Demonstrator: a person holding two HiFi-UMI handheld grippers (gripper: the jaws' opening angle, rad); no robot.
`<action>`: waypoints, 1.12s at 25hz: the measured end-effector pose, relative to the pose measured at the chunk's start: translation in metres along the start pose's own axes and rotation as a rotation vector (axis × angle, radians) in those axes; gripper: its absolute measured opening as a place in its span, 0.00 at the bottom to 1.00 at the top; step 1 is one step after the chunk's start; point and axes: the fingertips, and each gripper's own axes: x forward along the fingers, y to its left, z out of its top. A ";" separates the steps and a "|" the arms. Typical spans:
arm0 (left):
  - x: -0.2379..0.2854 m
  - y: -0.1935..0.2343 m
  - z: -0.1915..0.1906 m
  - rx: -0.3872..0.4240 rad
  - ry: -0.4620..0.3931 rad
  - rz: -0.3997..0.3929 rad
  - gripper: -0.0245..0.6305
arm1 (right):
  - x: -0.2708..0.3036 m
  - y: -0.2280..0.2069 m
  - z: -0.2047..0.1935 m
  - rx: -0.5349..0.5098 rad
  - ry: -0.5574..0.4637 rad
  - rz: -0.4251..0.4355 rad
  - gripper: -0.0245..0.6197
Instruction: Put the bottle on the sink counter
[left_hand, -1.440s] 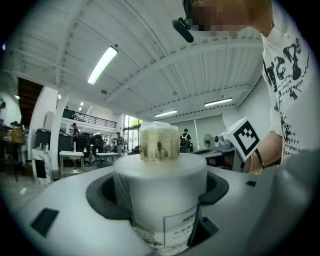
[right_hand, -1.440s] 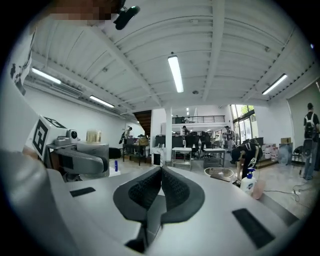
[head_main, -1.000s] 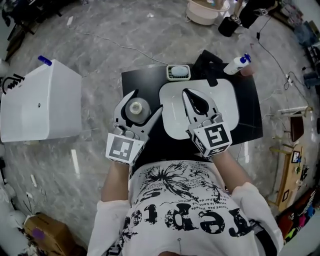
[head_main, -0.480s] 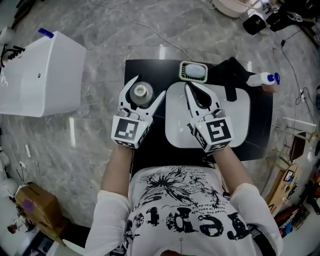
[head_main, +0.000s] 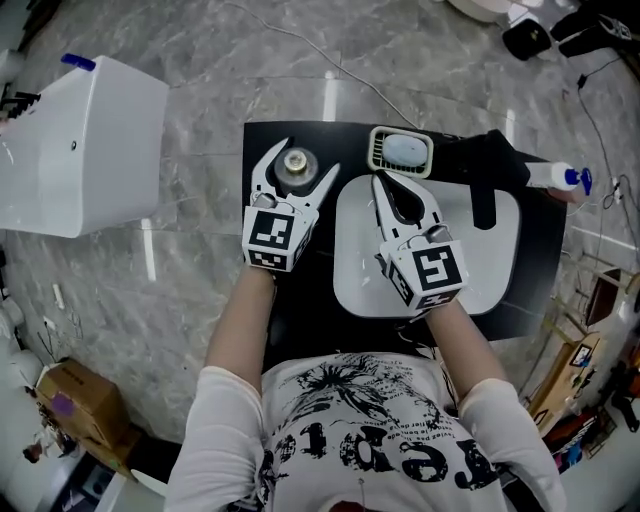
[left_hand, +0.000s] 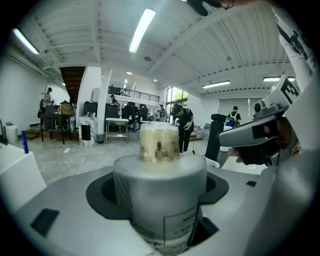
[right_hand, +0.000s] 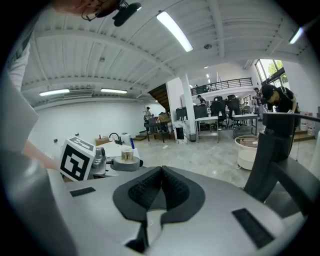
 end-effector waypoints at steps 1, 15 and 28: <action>0.006 0.002 -0.003 0.005 0.007 0.001 0.57 | 0.002 -0.002 -0.002 0.006 0.001 -0.003 0.06; 0.038 0.007 -0.022 0.073 0.162 0.007 0.57 | 0.011 -0.009 -0.012 0.016 0.016 0.001 0.06; 0.028 -0.003 -0.030 0.049 0.173 -0.023 0.58 | -0.001 -0.005 -0.010 0.010 0.008 -0.002 0.06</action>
